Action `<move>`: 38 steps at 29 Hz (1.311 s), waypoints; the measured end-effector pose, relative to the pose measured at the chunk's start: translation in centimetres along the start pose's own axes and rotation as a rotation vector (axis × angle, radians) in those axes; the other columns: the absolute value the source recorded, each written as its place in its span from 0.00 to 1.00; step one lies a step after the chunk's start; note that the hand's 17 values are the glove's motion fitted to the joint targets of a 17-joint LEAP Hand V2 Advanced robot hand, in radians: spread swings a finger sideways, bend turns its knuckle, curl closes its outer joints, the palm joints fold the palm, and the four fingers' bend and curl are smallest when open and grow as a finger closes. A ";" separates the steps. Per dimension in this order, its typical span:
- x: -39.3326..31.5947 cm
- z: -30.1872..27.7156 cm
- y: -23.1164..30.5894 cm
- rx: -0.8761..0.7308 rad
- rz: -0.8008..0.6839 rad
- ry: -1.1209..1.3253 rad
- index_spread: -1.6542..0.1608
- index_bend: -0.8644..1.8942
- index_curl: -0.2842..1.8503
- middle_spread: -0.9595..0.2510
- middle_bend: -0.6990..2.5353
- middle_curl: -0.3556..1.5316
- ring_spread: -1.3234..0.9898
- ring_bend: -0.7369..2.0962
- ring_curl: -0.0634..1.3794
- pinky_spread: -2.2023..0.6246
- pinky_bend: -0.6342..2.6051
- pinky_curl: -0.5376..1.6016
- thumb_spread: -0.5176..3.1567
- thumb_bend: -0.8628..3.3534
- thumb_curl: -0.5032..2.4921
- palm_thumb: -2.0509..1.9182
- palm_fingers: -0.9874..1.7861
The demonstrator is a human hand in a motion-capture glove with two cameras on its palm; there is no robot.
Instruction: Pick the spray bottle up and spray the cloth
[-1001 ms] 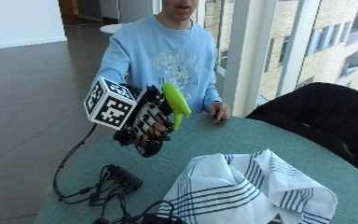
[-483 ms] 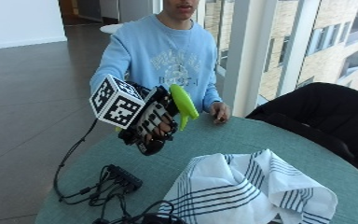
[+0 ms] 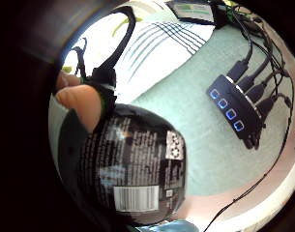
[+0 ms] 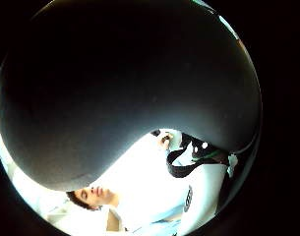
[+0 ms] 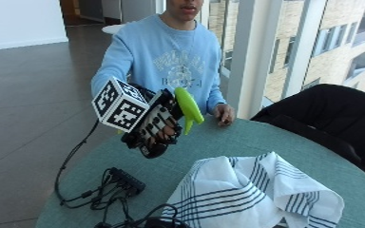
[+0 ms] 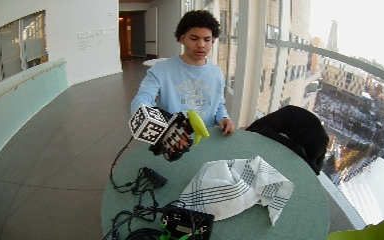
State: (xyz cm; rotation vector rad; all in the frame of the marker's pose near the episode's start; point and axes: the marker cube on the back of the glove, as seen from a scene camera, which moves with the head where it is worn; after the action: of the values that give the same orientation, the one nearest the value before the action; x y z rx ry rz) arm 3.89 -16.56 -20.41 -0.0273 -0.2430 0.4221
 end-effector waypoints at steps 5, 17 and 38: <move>0.0 0.2 0.0 -0.009 0.008 0.009 0.79 0.38 0.35 0.71 0.37 0.45 0.55 0.43 0.33 0.82 0.24 0.36 0.46 0.20 0.31 0.73 0.77; -0.2 0.9 -0.1 -0.033 -0.005 0.024 0.79 0.38 0.36 0.71 0.37 0.45 0.55 0.43 0.33 0.82 0.24 0.36 0.46 0.20 0.31 0.73 0.77; -1.1 1.8 -0.1 -0.051 -0.013 0.032 0.79 0.37 0.36 0.72 0.37 0.45 0.55 0.43 0.34 0.82 0.24 0.37 0.46 0.20 0.31 0.73 0.77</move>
State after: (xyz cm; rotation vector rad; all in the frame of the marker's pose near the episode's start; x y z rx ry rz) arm 2.54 -17.16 -18.91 -0.0828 -0.2224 0.4021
